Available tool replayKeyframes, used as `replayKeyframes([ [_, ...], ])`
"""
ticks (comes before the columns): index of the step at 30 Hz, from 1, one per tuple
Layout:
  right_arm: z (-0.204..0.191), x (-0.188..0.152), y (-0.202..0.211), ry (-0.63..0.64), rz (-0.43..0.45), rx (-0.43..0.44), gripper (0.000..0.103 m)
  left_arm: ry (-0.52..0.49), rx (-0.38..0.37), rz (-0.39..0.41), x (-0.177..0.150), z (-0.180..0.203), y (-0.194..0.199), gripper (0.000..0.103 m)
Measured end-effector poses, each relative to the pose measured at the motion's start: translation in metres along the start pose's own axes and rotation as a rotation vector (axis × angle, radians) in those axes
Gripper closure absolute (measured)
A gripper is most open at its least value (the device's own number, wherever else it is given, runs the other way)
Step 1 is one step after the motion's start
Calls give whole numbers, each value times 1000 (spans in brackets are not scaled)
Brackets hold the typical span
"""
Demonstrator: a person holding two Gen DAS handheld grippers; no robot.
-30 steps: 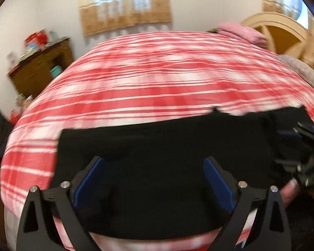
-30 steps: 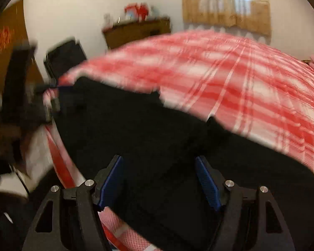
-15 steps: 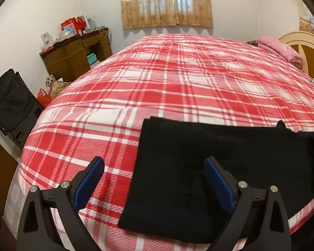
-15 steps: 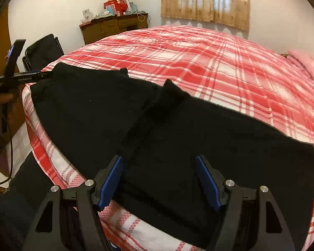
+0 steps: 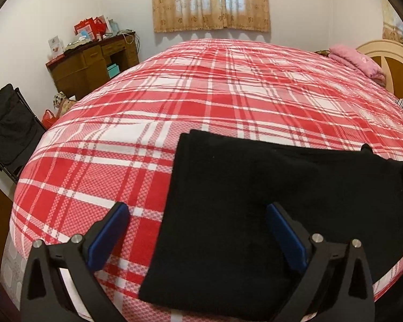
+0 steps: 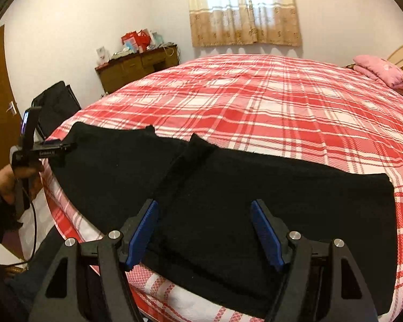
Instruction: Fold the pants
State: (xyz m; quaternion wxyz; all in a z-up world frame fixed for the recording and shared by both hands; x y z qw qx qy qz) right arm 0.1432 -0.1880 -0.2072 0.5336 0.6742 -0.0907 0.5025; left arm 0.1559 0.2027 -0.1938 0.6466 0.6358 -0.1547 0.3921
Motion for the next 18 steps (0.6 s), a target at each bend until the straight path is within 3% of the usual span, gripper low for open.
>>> replayKeyframes([
  [6,-5,2,10,15,39,-12,30,-9,-29,-5,1,-1,1,1],
  [10,-5,1,11,14,41,-17,30,-10,-75,-23,1,-2,8,20],
  [16,-3,0,13,2,49,-23,30,-12,-134,-50,-5,-8,15,23],
  [18,-3,0,13,2,49,-24,30,-3,-145,-49,-4,-9,15,31],
])
Point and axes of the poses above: each gripper's, at about its wrist camera, not at the fingertips, and y roughly against the way its jaws point, z to its right, x to its top, the point moved 1 cm from there along -y, roughly the way its jaws point, and after that the axes turned 15 degrees about y, right-handed, at the moved point
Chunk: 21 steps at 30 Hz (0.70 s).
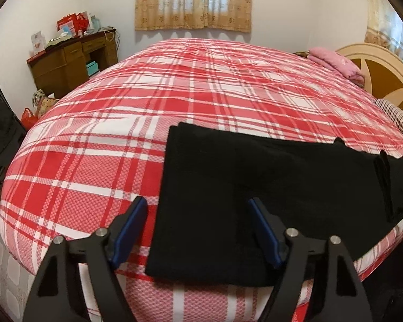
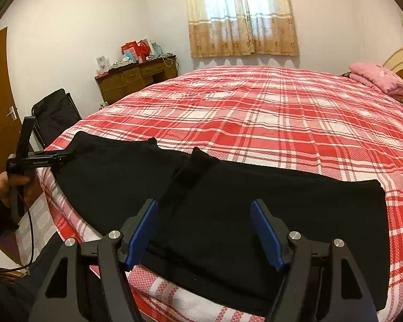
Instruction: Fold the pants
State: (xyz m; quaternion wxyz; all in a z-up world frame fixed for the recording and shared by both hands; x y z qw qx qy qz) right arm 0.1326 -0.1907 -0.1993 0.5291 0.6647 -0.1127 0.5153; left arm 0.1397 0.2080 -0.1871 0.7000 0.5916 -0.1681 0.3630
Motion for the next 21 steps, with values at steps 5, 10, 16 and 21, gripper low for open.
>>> replayKeyframes([
  [5,0,3,6,6,25,-8,30,36,-42,-5,5,-4,2,56],
  [10,1,4,9,-4,33,-15,30,88,-106,-11,9,-6,11,77],
  [16,9,6,15,-27,41,-37,30,142,-225,25,19,4,33,81],
  [21,24,7,30,-75,58,-63,30,129,-349,75,29,31,64,82],
])
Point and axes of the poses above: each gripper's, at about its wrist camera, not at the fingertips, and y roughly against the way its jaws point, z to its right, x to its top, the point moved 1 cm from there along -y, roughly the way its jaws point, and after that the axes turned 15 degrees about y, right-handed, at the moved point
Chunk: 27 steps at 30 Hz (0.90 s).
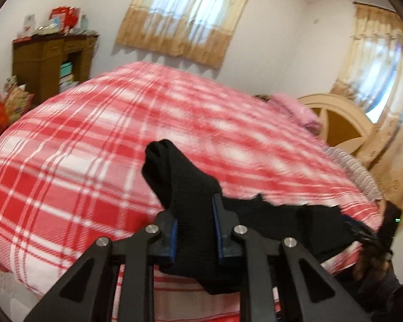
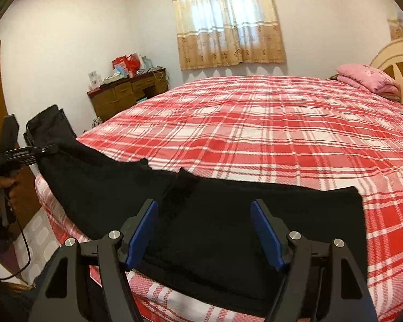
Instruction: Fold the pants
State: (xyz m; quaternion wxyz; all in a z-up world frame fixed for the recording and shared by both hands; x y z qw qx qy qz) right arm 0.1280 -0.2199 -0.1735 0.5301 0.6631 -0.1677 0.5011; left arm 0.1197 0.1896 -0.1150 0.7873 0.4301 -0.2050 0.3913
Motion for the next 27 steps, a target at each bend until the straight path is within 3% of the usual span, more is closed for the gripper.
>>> replayKeyframes([
  [6,24,-3,18,-66,9,-31,30,-80,-92,26,2,50,15,82],
  [13,54,-13,29,-153,-21,-99,30,-192,-221,-9,-3,114,10,83],
  [21,91,-25,54,-246,-6,-179,30,-324,-338,-138,-32,195,-30,83],
  [27,117,-39,67,-287,-11,-224,30,-359,-375,-227,-51,238,-61,83],
])
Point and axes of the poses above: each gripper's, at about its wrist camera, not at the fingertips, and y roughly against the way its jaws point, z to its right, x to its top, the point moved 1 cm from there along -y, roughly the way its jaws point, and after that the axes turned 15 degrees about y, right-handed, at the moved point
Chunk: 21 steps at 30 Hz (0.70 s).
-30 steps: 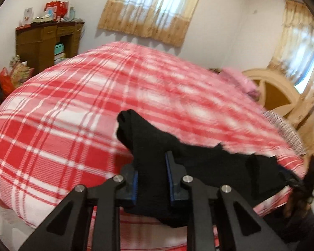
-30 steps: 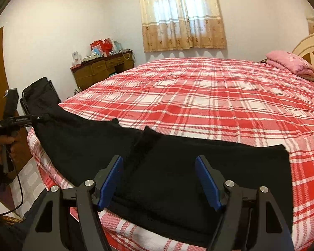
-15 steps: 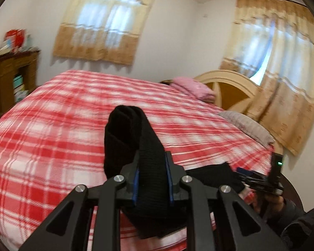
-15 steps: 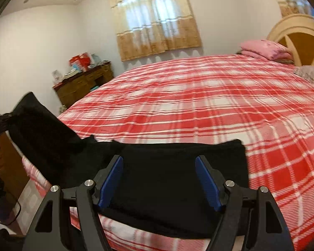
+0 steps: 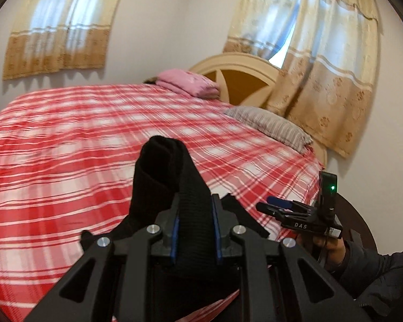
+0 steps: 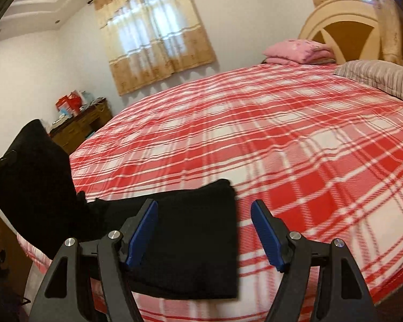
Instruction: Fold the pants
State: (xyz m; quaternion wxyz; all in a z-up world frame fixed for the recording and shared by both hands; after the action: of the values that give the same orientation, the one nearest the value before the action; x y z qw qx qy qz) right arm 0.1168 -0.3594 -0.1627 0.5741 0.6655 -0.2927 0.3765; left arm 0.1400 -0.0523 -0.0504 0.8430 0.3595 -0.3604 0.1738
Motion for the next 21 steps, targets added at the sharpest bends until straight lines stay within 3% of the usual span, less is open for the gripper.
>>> replayKeyframes([
  [7,36,-4,5,-104,20,-60,30,-32,-30,-118,-6,28,-60,83],
  [11,52,-8,3,-164,13,-76,30,-54,-6,-177,-16,39,-93,83],
  [15,52,-11,-2,-174,0,-67,30,-54,17,-225,-27,44,-124,86],
  [21,46,-13,-6,-151,-4,-51,30,-63,-18,-270,-40,61,-148,90],
])
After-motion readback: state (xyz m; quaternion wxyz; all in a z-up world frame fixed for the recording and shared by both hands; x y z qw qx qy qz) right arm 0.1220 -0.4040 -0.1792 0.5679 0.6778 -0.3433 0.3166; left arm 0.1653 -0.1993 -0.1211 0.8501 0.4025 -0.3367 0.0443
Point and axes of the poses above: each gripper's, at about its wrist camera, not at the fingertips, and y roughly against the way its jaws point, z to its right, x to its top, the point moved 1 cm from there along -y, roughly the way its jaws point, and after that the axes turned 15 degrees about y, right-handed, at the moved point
